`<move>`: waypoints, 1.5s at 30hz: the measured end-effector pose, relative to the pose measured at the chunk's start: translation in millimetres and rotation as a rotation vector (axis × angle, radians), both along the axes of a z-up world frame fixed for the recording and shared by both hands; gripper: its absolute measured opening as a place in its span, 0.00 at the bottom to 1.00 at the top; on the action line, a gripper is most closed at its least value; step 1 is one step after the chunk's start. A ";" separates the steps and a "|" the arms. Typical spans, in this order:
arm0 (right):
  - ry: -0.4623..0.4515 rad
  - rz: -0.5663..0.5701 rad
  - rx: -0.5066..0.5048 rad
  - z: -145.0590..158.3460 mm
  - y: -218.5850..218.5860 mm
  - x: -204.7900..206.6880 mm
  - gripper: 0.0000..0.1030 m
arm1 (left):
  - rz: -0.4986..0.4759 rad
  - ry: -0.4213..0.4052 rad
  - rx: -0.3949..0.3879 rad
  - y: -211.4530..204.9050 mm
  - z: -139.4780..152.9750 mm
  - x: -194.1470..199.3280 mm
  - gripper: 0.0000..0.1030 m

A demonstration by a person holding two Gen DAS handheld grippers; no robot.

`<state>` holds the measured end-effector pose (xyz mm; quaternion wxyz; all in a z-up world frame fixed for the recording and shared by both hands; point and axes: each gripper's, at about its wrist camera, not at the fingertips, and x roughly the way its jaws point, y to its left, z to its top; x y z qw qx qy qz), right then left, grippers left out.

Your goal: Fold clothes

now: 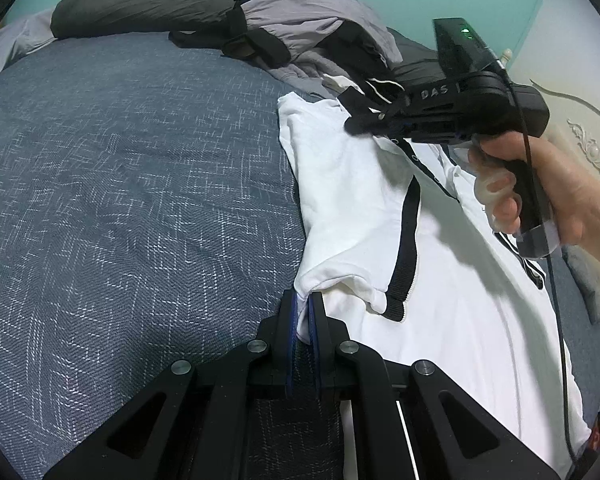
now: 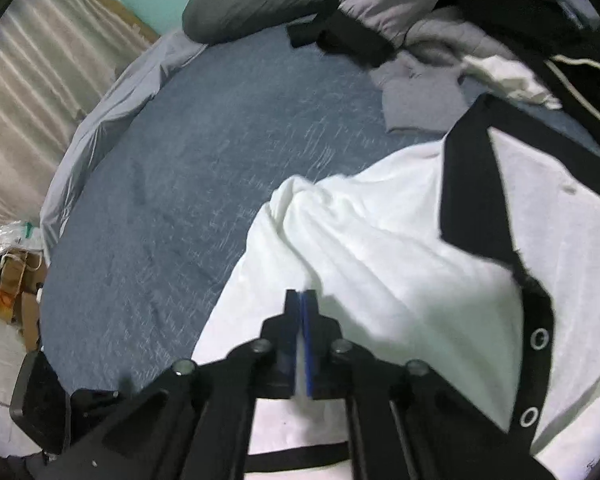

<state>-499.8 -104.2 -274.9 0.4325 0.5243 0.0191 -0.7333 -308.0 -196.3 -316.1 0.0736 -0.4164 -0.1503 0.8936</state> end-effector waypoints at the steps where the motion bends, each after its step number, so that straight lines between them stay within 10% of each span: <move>1: 0.007 -0.017 -0.013 2.2 3.0 -0.7 0.01 | -0.001 0.000 0.001 -0.5 -0.4 -0.4 0.06; 15: -0.126 -0.191 -0.155 -8.0 43.6 -7.2 0.04 | -0.004 -0.003 0.004 -2.4 -1.7 1.2 0.06; 19: -0.120 -0.205 -0.177 -2.7 65.3 2.0 0.30 | -0.003 -0.004 0.005 -0.9 -2.1 2.9 0.06; 28: -0.067 -0.141 -0.122 -12.6 79.6 27.6 0.29 | -0.004 -0.007 0.002 2.3 -3.0 0.8 0.06; 31: -0.049 -0.136 -0.091 -17.4 76.5 30.3 0.09 | -0.004 -0.007 0.002 3.2 -3.8 0.3 0.06; 36: -0.052 -0.151 -0.091 -7.4 82.3 35.2 0.05 | -0.006 -0.008 0.005 2.5 -3.8 0.0 0.06; 45: -0.228 -0.291 0.032 -20.3 94.9 31.8 0.04 | -0.012 -0.008 0.007 -0.1 -3.0 1.3 0.06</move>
